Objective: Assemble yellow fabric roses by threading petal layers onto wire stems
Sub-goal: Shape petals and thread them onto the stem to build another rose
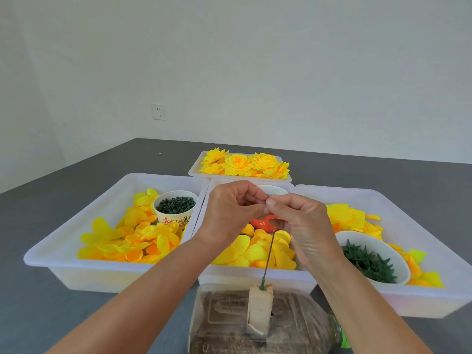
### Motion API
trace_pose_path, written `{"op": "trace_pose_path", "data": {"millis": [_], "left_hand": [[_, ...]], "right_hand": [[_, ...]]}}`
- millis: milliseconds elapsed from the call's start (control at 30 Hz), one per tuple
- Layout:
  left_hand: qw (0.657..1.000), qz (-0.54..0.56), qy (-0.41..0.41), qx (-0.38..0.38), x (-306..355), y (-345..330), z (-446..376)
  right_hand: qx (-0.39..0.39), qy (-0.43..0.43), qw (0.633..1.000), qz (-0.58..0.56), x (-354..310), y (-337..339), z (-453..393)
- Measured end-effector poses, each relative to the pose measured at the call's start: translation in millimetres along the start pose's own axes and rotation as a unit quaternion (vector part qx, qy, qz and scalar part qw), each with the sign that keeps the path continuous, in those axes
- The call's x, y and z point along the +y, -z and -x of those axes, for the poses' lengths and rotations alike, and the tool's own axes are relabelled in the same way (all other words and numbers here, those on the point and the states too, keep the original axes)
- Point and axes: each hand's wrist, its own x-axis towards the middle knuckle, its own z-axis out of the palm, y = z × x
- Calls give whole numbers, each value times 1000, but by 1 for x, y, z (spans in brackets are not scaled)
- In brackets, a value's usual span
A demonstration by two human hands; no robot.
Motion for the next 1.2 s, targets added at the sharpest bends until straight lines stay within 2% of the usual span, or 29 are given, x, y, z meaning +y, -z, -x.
{"op": "trace_pose_path", "data": {"millis": [133,267,367,600,800,967,1200], "left_hand": [[999,-16,-8,-28,10,-1,6],[995,-99,-24,-20,21,0,13],[998,-59,-27,-14,31,3,25],[998,7,-22,-59,40,9,57],[999,12,-3,-37,30,3,68],[999,26,-5,-31,32,-1,70],[999,37,-7,-25,36,-4,70]], "right_hand": [[42,-5,999,2,-6,-2,7],[77,-37,995,-59,-19,-1,14],[49,-68,988,-130,-28,-1,25],[-12,-119,975,-188,-38,-1,50],[-22,-132,977,-165,-44,-1,59],[-33,-91,986,-134,-47,0,63],[-14,-19,1000,-15,-49,0,65]]}}
